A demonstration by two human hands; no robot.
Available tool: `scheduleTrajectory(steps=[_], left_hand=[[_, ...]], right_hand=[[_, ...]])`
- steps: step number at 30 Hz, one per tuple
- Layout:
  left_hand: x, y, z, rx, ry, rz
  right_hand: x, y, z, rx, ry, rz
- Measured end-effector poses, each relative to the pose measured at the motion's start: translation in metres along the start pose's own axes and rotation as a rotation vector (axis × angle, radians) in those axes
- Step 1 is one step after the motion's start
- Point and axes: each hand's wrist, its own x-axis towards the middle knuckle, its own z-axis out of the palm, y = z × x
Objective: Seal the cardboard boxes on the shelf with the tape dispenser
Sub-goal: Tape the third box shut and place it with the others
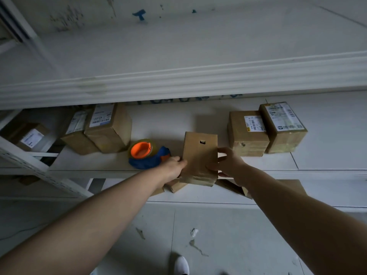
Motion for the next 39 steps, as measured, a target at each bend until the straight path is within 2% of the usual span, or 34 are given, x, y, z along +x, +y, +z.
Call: scheduleTrajectory(steps=[3, 8, 13, 16, 20, 23, 25, 31, 39], left_hand=[[0.007, 0.0, 0.01, -0.032, 0.001, -0.028], [0.023, 0.004, 0.01, 0.003, 0.099, -0.024], [0.026, 0.001, 0.004, -0.096, 0.066, -0.089], [0.023, -0.002, -0.005, -0.171, 0.038, -0.104], [0.023, -0.001, -0.014, -0.192, 0.079, -0.092], [0.018, 0.0, -0.015, -0.195, 0.086, -0.083], [0.013, 0.0, -0.012, -0.187, 0.072, -0.064], [0.004, -0.004, 0.004, -0.063, 0.016, -0.028], [0.017, -0.001, -0.003, -0.216, 0.034, -0.006]], right_hand=[[-0.002, -0.001, -0.003, -0.035, -0.02, -0.033], [0.0, -0.003, 0.0, -0.193, 0.018, -0.105], [-0.002, -0.002, -0.001, 0.017, -0.004, -0.106], [0.001, -0.002, -0.004, -0.012, 0.037, -0.15], [-0.002, -0.004, -0.002, -0.071, 0.019, -0.17], [-0.004, -0.007, 0.0, 0.088, -0.036, -0.2], [-0.002, -0.009, 0.002, 0.182, -0.01, -0.208], [0.004, -0.015, 0.0, -0.026, -0.004, -0.158], [-0.001, -0.012, 0.0, 0.004, -0.047, -0.146]])
